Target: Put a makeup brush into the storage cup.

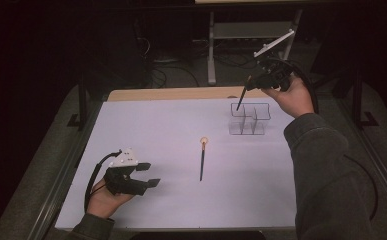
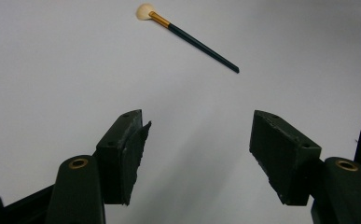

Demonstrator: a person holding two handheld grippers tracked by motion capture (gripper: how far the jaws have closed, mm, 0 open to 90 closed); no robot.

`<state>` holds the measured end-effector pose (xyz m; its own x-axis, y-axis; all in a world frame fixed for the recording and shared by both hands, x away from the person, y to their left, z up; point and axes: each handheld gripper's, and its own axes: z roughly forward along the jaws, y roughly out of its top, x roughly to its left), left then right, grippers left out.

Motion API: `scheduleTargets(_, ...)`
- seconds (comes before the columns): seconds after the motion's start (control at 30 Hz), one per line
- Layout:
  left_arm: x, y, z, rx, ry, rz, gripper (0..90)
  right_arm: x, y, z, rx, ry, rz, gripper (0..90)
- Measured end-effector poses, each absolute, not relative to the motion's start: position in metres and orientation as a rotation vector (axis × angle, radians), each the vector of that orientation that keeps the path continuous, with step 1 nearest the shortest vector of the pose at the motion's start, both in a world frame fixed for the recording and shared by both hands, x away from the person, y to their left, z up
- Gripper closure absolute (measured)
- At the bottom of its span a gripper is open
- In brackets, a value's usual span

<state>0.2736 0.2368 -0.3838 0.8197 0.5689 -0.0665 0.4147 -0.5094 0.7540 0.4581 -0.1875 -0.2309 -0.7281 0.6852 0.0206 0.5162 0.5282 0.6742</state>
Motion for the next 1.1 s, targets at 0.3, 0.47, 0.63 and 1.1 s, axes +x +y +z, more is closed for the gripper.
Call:
scheduleTargets(0.3,0.274,0.237,-0.384,2.177,0.715,0.238,34.7,0.467,-0.187,-0.238,1.051,2.511,0.968,83.3)
scheduleTargets(0.47,0.273,0.238,-0.383,2.176,0.713,0.24,34.7,0.471,-0.188,-0.242,1.062,2.505,0.964,83.3)
scheduleTargets(0.63,0.274,0.238,-0.383,2.178,0.704,0.245,34.7,0.473,-0.186,-0.246,1.072,2.512,0.958,83.3)
scheduleTargets(1.1,0.273,0.238,-0.382,2.174,0.71,0.25,34.7,0.479,-0.185,-0.261,1.097,2.516,0.936,83.2)
